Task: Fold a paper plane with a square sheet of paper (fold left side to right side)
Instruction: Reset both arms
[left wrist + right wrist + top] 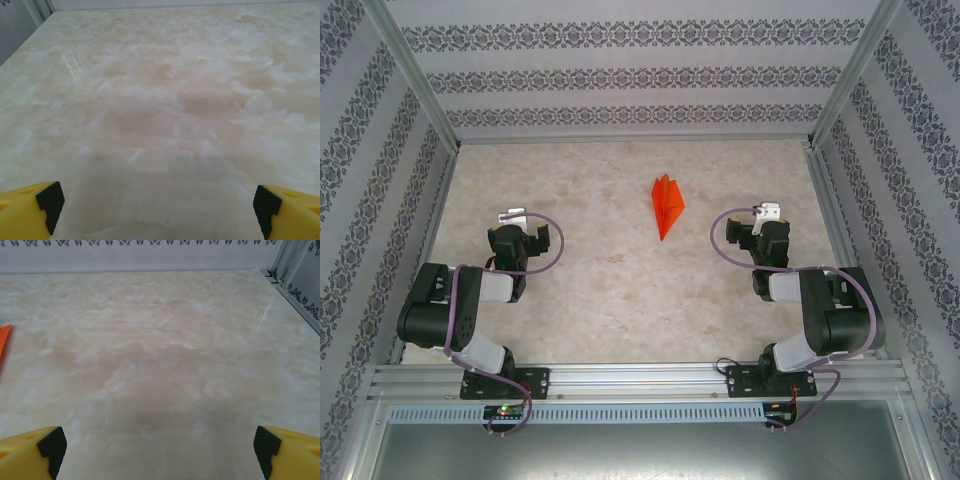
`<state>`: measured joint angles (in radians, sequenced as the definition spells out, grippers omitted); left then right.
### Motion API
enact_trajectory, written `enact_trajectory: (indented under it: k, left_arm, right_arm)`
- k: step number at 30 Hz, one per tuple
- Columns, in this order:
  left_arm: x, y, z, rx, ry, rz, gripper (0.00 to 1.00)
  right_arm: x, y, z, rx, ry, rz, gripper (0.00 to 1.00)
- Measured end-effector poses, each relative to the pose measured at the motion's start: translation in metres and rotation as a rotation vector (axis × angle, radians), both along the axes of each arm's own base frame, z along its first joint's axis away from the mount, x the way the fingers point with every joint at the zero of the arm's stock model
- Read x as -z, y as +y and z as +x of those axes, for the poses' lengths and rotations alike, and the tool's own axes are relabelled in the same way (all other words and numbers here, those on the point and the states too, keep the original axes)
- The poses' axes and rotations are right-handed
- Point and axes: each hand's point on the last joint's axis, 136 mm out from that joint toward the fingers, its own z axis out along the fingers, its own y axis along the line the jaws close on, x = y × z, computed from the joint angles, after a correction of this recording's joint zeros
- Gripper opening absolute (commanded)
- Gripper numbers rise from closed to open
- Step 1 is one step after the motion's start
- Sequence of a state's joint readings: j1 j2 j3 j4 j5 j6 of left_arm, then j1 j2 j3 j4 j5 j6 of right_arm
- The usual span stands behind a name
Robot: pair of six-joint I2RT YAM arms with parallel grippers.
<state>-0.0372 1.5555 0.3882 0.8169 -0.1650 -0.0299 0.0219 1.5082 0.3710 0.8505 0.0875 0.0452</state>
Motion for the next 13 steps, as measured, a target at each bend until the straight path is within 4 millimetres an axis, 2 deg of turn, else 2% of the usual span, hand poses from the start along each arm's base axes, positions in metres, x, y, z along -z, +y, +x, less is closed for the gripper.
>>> enact_trajectory:
  k: [13]
  left_arm:
    - [0.0000, -0.0001, 0.0000, 0.001, 0.000, 0.000, 1.00]
  right_arm:
    - [0.0001, 0.0010, 0.0000, -0.006, 0.000, 0.001, 0.98]
